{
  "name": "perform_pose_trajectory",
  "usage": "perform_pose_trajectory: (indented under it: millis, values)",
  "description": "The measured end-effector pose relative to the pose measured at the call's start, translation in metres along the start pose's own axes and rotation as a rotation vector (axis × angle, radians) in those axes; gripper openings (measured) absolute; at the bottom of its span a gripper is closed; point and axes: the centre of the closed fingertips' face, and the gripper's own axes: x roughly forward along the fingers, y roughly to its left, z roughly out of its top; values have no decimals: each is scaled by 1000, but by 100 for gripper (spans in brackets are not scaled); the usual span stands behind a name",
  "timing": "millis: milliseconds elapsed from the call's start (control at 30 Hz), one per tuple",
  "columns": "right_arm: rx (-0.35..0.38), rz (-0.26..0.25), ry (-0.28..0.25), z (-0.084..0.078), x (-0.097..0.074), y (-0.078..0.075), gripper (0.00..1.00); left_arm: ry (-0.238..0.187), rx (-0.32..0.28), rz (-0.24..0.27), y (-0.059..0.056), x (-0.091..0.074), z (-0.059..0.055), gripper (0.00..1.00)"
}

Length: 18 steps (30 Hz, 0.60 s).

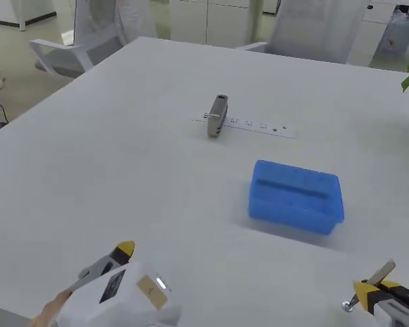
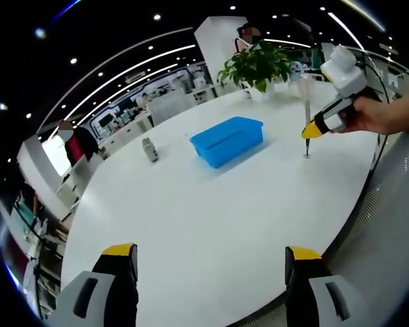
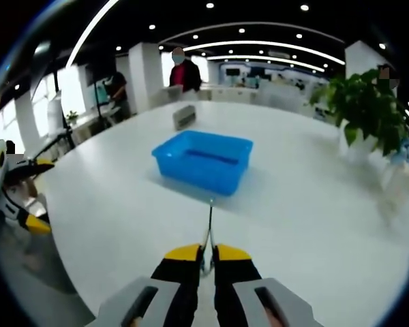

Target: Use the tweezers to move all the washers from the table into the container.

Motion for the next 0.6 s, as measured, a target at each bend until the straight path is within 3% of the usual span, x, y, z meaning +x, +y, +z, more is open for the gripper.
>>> perform_pose_trajectory:
  millis: [233,600]
  values:
    - [-28,7,13,-1,1,2,2,-2,1,1,0,0,0,91]
    - [23,22,14,0,2,1,2,1,11,-7,-2,0,0,91]
